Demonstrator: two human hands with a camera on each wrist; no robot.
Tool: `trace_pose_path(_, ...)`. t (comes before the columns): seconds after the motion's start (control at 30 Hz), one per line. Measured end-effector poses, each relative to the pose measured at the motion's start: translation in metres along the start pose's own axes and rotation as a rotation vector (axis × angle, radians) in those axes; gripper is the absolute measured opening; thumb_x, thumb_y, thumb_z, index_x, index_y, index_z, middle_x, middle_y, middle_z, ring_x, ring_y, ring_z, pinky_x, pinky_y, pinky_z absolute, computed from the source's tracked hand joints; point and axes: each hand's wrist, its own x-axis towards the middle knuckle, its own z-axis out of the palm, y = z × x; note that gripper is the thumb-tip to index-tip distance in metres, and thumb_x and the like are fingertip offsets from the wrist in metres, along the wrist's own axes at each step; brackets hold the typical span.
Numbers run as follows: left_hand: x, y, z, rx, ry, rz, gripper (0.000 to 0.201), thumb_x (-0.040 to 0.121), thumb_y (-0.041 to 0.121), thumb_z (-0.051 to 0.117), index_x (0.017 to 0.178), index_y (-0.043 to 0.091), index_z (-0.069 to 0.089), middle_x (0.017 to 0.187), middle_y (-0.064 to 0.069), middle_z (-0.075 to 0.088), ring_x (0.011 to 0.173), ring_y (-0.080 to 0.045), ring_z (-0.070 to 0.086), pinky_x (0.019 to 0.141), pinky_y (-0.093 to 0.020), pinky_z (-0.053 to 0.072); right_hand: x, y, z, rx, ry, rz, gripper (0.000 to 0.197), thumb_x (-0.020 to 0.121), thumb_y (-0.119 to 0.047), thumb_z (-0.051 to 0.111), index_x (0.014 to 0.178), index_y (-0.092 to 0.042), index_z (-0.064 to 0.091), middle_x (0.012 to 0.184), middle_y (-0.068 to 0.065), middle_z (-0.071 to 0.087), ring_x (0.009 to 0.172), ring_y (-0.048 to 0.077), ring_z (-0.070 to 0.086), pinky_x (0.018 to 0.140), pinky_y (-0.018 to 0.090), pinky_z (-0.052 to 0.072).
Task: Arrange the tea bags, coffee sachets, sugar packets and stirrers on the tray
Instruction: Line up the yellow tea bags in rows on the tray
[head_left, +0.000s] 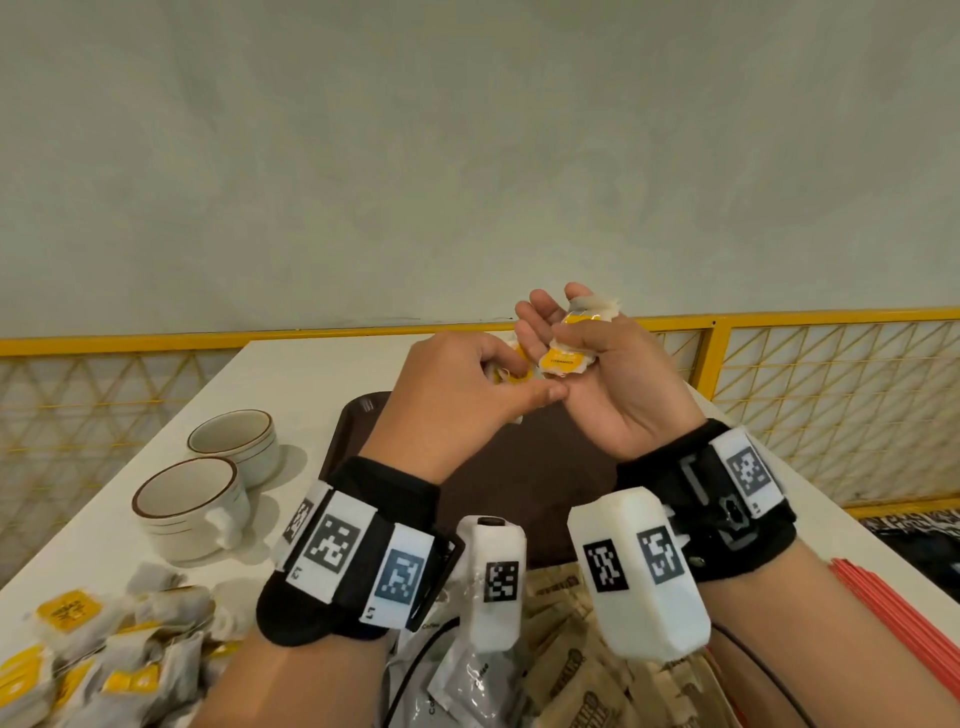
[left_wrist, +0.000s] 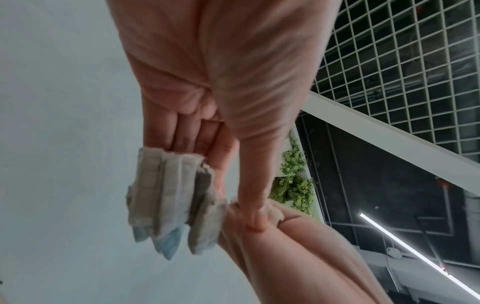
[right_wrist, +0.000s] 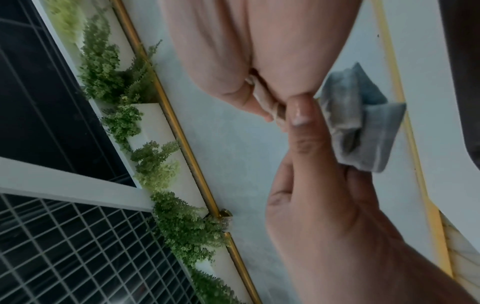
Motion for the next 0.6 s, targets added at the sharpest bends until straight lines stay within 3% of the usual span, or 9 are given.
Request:
trace_pose_path(0.1,0.001,-0.001,-0.001,-0.014,0.001,-0.002,0.019,0.075,0.040,0.075,0.074,0.021,0.074,0.050,0.014,0.056,0.052,-0.001,0.048,0.051,-0.016,0.035,0.000,0.002,-0.001,-0.030,-0.035,-0.074,0.028,0.090,0.012,0.043,0.102,-0.012,0.047,0.108,0.013,0.059,0.124,0.029,0.053,0.101,0.039,0.045)
trace_pose_path(0.17,0.002,-0.002,-0.002,-0.033,-0.023,-0.021,0.015,0.081,0.031,0.069,0.072,0.020,0.075,0.064,0.006,0.067,0.062,-0.007,0.059,0.061,-0.027,0.047,-0.001,0.003,-0.002,-0.105,-0.071,-0.144,0.028,0.092,0.010,0.043,0.098,-0.017,0.047,0.110,0.007,0.062,0.125,0.021,0.053,0.087,0.034,0.048)
trace_pose_path(0.27,0.002,0.001,-0.001,-0.037,-0.058,-0.016,0.021,0.085,0.023,0.062,0.070,0.013,0.074,0.064,0.004,0.067,0.061,-0.008,0.058,0.058,-0.021,0.043,-0.003,0.008,-0.002,-0.289,-0.143,-0.225,0.026,0.094,0.006,0.042,0.091,-0.019,0.046,0.122,0.007,0.062,0.121,0.014,0.054,0.077,0.033,0.050)
trace_pose_path(0.37,0.001,0.005,0.001,-0.130,-0.098,-0.038,0.028,0.088,0.023,0.061,0.070,0.005,0.072,0.055,-0.005,0.057,0.048,-0.005,0.047,0.050,-0.017,0.035,-0.002,0.011,-0.004,-0.400,-0.199,-0.270,0.019,0.097,-0.002,0.044,0.091,-0.020,0.045,0.129,0.007,0.060,0.128,0.014,0.049,0.092,0.031,0.049)
trace_pose_path(0.43,0.000,0.006,0.001,-0.214,-0.146,-0.097,0.024,0.086,0.031,0.067,0.074,0.011,0.075,0.057,0.002,0.063,0.048,0.001,0.052,0.050,-0.010,0.037,-0.002,0.011,-0.006,-0.461,-0.210,-0.284,0.016,0.098,-0.006,0.044,0.092,-0.021,0.044,0.129,0.001,0.061,0.129,0.011,0.047,0.105,0.035,0.038)
trace_pose_path(0.5,0.000,0.005,0.000,-0.233,-0.215,-0.137,0.024,0.081,0.036,0.070,0.077,0.013,0.076,0.061,0.003,0.066,0.051,0.003,0.054,0.052,-0.010,0.039,-0.002,0.010,-0.007,-0.489,-0.214,-0.263,0.017,0.099,-0.007,0.042,0.093,-0.022,0.043,0.131,-0.003,0.060,0.129,0.007,0.046,0.110,0.036,0.033)
trace_pose_path(0.6,-0.001,0.004,0.002,-0.273,-0.279,-0.155,0.028,0.081,0.031,0.071,0.080,0.003,0.074,0.067,-0.012,0.068,0.052,-0.004,0.056,0.053,-0.014,0.041,-0.002,0.011,-0.007,-0.514,-0.242,-0.224,0.015,0.100,-0.008,0.041,0.095,-0.023,0.043,0.132,-0.005,0.059,0.130,0.004,0.044,0.115,0.037,0.026)
